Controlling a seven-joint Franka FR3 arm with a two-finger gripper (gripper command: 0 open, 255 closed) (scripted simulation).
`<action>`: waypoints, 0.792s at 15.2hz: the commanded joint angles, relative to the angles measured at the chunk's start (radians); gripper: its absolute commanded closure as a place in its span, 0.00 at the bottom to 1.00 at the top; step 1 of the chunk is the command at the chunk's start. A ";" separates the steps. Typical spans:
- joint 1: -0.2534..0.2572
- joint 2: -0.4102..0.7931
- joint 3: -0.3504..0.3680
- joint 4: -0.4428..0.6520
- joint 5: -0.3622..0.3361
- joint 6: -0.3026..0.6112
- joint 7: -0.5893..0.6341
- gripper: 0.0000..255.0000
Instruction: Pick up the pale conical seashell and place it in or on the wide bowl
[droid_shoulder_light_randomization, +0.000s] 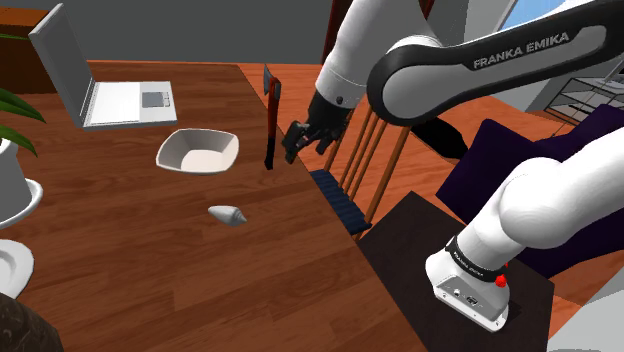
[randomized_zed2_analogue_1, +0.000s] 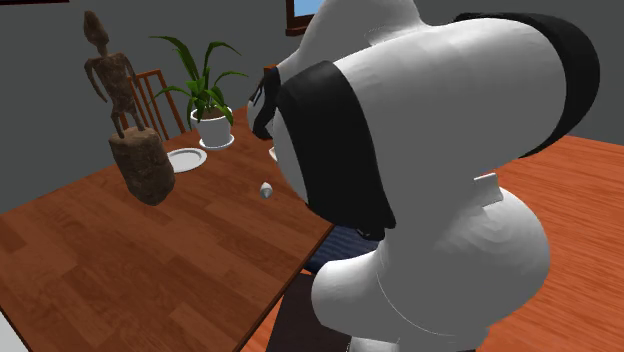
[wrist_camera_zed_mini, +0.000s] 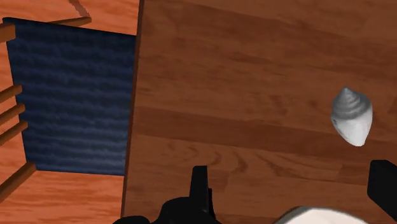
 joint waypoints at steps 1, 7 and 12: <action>-0.016 0.080 0.052 0.028 -0.032 0.058 0.062 0.00; -0.075 0.333 0.188 0.126 -0.259 0.194 0.313 0.00; -0.023 0.576 0.182 0.258 -0.574 0.233 0.597 0.00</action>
